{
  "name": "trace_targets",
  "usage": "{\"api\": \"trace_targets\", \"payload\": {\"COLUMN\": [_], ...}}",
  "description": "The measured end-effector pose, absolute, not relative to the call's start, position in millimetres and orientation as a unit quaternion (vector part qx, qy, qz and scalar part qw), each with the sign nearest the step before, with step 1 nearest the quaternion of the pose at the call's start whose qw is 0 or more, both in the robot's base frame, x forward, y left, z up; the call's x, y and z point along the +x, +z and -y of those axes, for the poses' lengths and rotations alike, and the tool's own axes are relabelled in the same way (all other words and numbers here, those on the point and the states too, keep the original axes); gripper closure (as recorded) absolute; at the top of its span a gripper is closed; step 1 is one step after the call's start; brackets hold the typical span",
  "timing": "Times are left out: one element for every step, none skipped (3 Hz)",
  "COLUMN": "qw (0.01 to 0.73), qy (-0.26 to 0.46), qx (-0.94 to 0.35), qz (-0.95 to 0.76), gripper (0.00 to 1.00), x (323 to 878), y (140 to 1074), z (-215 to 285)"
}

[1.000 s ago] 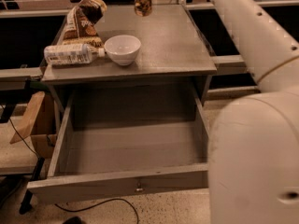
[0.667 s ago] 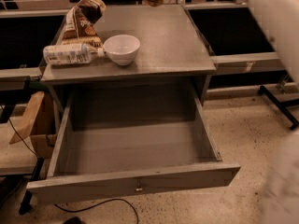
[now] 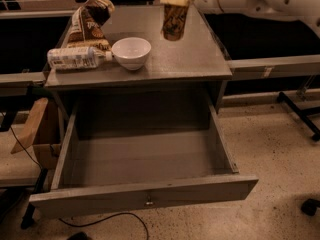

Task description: Place orange can into top drawer

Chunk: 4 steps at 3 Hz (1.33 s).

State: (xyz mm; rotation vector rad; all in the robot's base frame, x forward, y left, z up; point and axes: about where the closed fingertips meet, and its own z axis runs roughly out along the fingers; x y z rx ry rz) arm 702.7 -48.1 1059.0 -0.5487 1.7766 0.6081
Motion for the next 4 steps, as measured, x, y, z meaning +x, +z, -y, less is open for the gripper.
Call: {"api": "trace_targets", "payload": {"qw": [0.5, 0.497, 0.481, 0.455], "qy": [0.297, 0.3, 0.325, 0.344], "qx": [-0.264, -0.268, -0.265, -0.261], "qz": [-0.769, -0.769, -0.77, -0.779], "gripper": [1.0, 1.0, 1.0, 1.0], "x": [666, 663, 638, 605], "y": [1022, 1017, 987, 939], "z": [36, 32, 27, 22]}}
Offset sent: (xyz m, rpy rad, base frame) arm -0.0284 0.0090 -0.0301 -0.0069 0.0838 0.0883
